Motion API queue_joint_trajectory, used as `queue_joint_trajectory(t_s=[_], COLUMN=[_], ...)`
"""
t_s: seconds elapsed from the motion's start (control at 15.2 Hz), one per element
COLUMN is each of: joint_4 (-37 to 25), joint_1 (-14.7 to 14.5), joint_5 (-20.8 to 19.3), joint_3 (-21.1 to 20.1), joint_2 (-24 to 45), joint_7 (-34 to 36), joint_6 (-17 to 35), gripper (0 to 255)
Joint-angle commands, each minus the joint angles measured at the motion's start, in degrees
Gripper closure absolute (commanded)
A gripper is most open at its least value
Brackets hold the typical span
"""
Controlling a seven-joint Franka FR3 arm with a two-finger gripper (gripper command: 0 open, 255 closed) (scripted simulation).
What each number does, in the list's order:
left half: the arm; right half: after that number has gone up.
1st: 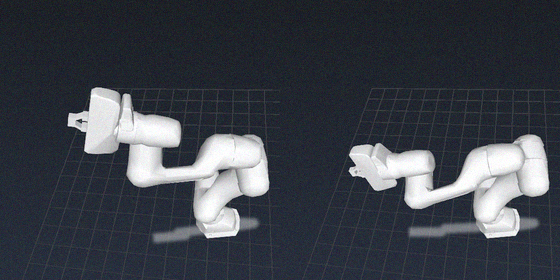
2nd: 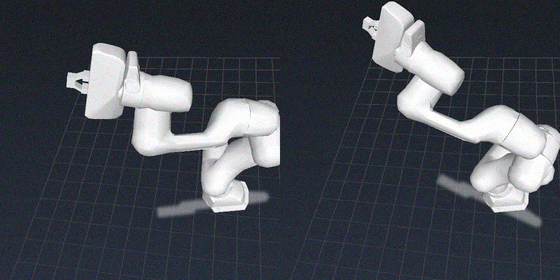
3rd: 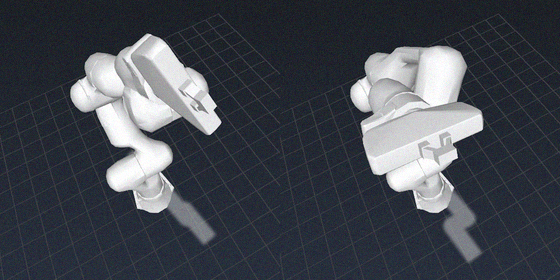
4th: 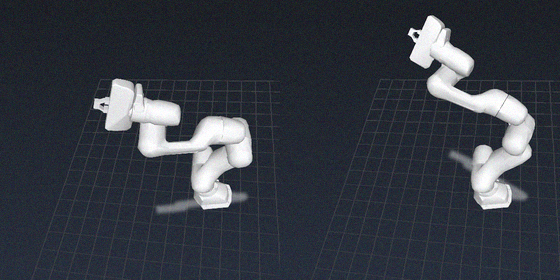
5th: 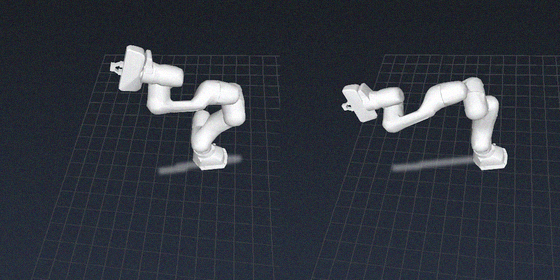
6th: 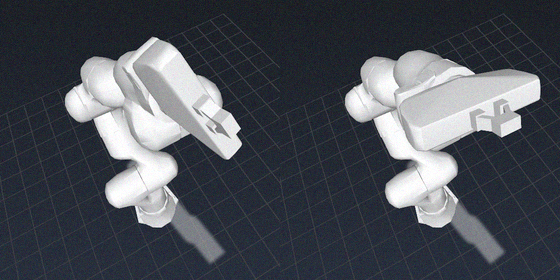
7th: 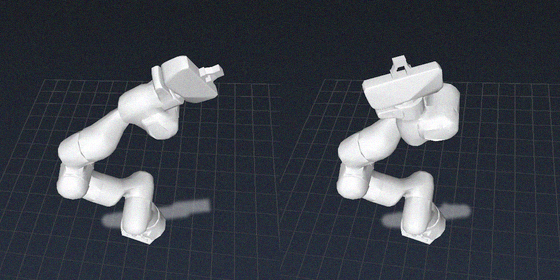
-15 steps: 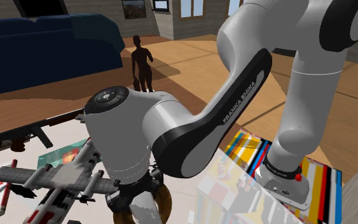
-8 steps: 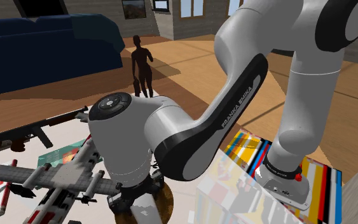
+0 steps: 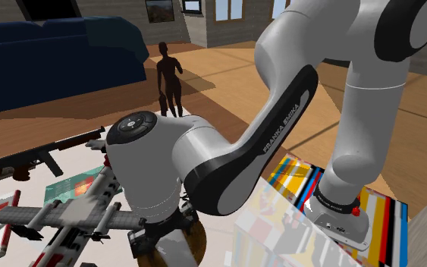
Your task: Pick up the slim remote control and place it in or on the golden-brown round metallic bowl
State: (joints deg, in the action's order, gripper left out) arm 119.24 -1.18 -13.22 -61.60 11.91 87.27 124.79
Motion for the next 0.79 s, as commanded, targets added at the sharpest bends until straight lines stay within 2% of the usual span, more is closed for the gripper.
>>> queue_joint_trajectory(t_s=[0.0, 0.26, 0.73], joint_4=[0.00, -3.63, -3.63], joint_1=[0.09, 3.24, 3.18], joint_5=[0.13, 6.53, 6.55], joint_3=[-0.06, -2.68, -2.61], joint_2=[-0.12, -5.79, -5.81], joint_7=[-0.10, -4.52, -4.54], joint_6=[-0.06, -6.16, -6.16], gripper=[0, 0, 0])
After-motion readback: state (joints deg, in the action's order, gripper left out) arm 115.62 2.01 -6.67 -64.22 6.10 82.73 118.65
